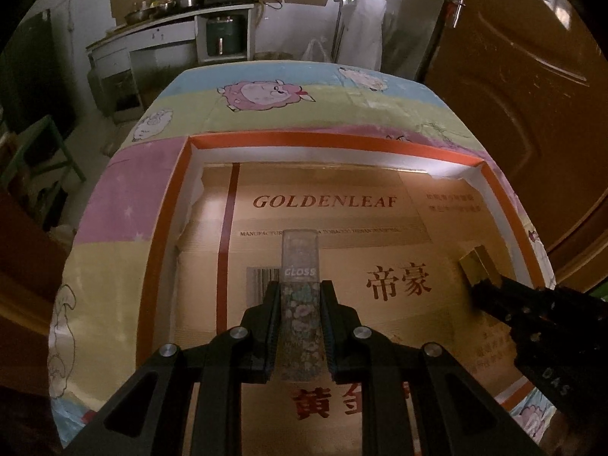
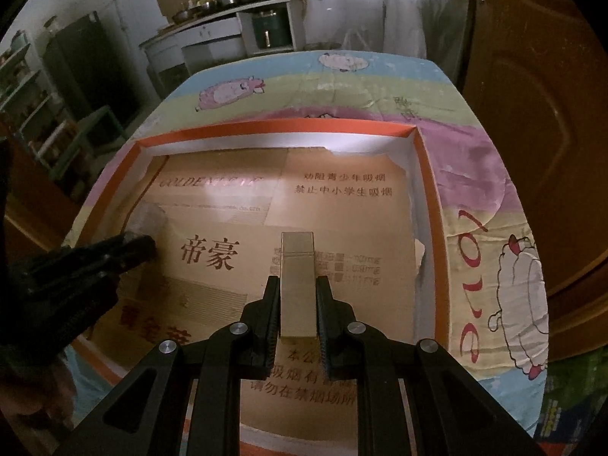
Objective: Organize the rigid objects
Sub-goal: 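Carry both held boxes up and over into the cardboard tray, then lower the boxes onto the tray floor and open both tools, then withdraw both tools from the tray toward the bottle caps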
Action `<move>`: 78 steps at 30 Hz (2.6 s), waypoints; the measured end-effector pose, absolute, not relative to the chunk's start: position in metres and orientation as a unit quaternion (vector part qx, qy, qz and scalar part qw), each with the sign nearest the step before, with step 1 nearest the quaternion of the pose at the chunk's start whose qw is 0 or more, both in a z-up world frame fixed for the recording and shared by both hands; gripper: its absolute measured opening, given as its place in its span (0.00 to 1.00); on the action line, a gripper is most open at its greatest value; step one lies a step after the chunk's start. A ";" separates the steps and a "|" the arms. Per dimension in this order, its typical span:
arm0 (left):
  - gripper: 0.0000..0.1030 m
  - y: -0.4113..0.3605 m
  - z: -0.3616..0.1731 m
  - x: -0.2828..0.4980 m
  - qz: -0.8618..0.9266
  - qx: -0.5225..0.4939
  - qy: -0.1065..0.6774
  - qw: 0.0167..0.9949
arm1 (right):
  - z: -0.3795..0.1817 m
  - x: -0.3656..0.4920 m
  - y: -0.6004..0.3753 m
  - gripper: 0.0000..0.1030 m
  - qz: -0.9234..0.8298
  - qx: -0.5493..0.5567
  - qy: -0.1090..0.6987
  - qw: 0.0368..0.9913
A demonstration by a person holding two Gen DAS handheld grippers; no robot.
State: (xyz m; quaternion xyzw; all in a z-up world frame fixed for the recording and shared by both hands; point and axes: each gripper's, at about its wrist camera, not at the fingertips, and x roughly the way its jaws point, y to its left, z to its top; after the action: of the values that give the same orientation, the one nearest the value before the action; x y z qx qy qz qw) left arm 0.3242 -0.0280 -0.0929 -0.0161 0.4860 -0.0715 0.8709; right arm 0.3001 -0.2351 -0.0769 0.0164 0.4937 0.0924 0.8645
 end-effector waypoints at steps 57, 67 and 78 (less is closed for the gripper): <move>0.59 -0.013 -0.016 0.213 -0.028 -0.007 0.352 0.935 | -0.035 0.200 -0.231 0.50 0.117 0.019 0.431 0.894; 0.59 -0.014 -0.001 0.175 -0.034 -0.004 0.323 0.946 | -0.026 0.163 -0.236 0.50 0.114 0.016 0.414 0.903; 0.59 -0.016 0.011 0.136 -0.031 0.002 0.291 0.956 | -0.029 0.119 -0.241 0.50 0.112 0.012 0.394 0.912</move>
State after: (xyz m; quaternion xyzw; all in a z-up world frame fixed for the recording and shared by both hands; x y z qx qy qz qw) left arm 0.1363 -0.0162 0.0113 0.0025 0.2913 -0.0310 0.9561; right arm 0.1193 -0.2409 -0.0290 0.0121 0.3935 0.1122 0.9124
